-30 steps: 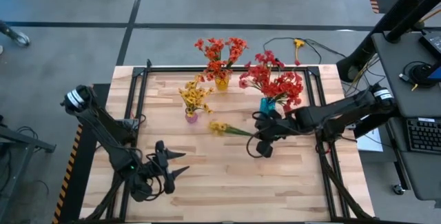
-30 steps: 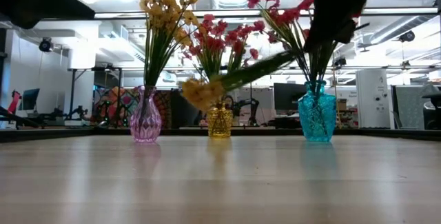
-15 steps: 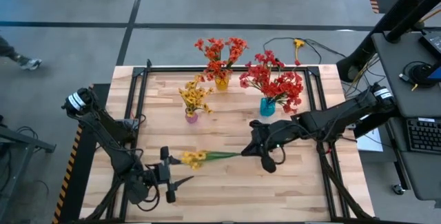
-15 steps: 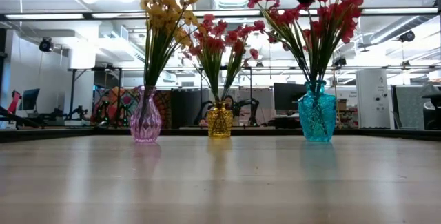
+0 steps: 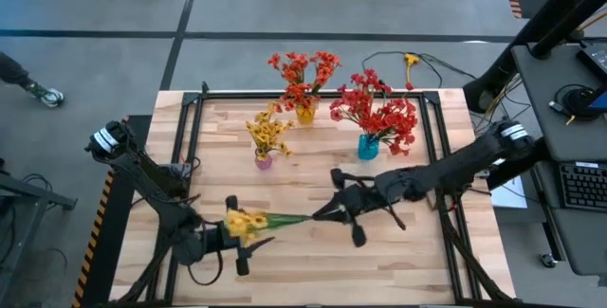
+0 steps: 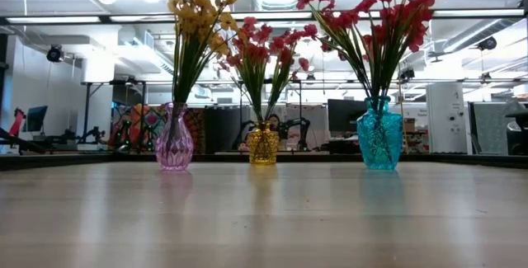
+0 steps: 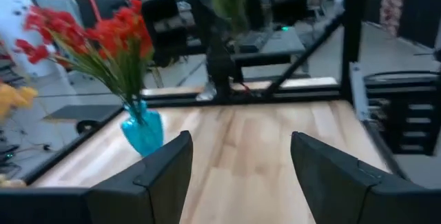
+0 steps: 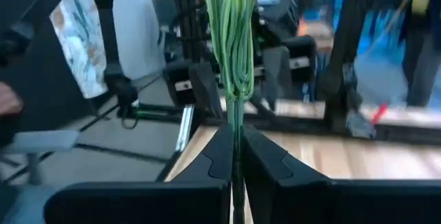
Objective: Sort flowers into vase by color
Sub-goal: Put the yellow flower into the purple vase
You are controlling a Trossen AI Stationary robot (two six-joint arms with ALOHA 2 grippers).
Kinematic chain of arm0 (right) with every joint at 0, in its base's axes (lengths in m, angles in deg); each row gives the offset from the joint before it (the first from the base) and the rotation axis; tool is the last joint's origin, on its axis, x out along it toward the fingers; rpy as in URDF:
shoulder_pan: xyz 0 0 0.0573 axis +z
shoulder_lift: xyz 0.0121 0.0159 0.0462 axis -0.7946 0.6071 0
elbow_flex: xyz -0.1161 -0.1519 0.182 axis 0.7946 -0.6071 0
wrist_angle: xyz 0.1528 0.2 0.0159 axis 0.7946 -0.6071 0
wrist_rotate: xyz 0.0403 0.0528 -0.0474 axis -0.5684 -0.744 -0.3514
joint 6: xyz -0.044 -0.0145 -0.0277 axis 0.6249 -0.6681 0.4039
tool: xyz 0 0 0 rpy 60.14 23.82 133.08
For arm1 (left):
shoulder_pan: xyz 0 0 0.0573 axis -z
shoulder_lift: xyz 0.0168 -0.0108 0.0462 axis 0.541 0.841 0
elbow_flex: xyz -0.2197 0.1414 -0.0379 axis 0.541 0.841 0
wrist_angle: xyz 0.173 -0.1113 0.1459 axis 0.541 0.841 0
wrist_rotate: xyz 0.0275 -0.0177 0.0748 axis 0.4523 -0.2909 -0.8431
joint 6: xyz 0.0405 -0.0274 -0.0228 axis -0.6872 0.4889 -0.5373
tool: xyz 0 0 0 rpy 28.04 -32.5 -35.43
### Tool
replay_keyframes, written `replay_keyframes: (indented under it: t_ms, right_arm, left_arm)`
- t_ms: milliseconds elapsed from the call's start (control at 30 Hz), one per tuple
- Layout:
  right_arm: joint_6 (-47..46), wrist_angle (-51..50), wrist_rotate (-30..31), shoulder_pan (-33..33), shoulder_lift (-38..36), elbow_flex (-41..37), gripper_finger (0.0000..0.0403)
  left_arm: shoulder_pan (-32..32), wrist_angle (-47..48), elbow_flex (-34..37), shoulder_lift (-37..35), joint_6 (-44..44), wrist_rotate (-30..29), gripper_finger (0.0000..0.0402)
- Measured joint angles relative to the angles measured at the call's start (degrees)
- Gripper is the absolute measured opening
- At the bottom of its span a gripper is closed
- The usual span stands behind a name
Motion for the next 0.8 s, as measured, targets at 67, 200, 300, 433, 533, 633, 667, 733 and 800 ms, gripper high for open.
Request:
replay_keyframes:
  t_ms: [67, 200, 300, 433, 533, 633, 667, 733, 800]
  right_arm:
    - [2.99, 7.89, 0.12, 0.00, 3.73, -0.87, 0.0013]
    - [8.93, 24.71, 0.08, 0.00, 13.05, -0.57, 0.0013]
    - [9.24, 33.27, 0.65, -0.35, 19.31, 1.05, 0.0013]
    - [9.95, 35.08, 0.46, -1.91, 24.00, 4.63, 0.0013]
    - [10.41, 34.92, 1.00, -2.54, 26.43, 6.49, 0.0013]
    - [10.46, 34.85, 1.00, -2.85, 28.22, 7.64, 0.0013]
    - [10.48, 34.90, 1.07, -2.95, 28.58, 7.99, 0.0013]
    - [10.74, 35.02, 1.03, -2.99, 28.88, 8.19, 0.0013]
    - [10.88, 34.96, 0.94, -2.97, 28.88, 8.19, 0.0013]
  left_arm:
    - [-1.46, -2.94, 0.02, 0.06, -2.89, 0.00, 0.0227]
    - [-3.68, -8.56, 0.04, 0.04, -8.32, 1.32, 0.0227]
    - [-5.11, -12.97, 0.04, 0.02, -11.67, 9.08, 0.0227]
    - [-6.30, -15.67, 0.11, 0.04, -13.07, 15.59, 0.0227]
    - [-6.74, -16.51, 0.04, 0.18, -13.10, 15.24, 0.0227]
    - [-6.89, -16.75, 0.07, 0.33, -13.61, 15.04, 0.0226]
    - [-6.88, -16.79, 0.07, 0.30, -13.78, 15.06, 0.0222]
    - [-6.87, -16.75, 0.07, 0.30, -14.19, 15.04, 0.0208]
    - [-6.87, -16.68, 0.07, 0.31, -14.38, 15.00, 0.0186]
